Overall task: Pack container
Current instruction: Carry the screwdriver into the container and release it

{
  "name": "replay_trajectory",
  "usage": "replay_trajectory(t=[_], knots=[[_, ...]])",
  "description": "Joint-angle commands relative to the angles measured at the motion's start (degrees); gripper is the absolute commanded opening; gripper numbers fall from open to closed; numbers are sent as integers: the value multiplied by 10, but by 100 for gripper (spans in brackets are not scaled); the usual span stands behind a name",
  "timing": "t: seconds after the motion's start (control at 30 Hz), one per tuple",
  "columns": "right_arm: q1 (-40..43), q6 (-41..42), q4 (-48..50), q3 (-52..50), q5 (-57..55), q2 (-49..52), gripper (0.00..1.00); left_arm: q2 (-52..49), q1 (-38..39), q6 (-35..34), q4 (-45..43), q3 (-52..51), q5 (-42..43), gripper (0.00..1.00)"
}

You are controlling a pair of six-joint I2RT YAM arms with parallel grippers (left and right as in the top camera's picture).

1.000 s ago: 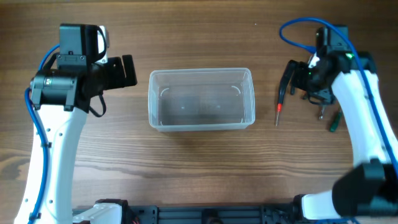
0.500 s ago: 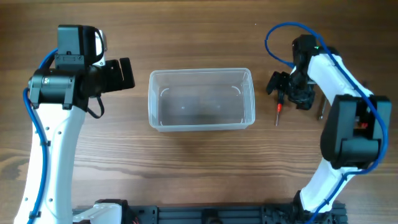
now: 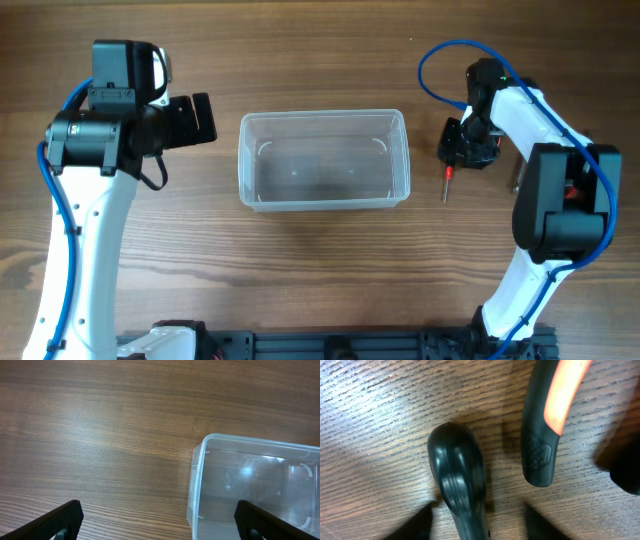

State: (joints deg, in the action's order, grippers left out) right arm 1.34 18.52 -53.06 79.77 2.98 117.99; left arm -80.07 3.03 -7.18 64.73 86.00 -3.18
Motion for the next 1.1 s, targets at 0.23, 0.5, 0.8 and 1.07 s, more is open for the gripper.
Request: replay_trajectory(t=[0.23, 0.5, 0.8, 1.07], knots=[[1, -20, -4, 4, 14, 19, 4, -2, -3, -8, 3, 3, 6, 100], [0, -36, -40, 39, 16, -10, 4, -2, -3, -8, 3, 3, 5, 100], [-111, -229, -104, 191, 2, -200, 4, -1, -134, -53, 0, 3, 47, 100], [-317, -566, -132, 176, 61, -178, 4, -1, -186, -53, -1, 3, 94, 100]])
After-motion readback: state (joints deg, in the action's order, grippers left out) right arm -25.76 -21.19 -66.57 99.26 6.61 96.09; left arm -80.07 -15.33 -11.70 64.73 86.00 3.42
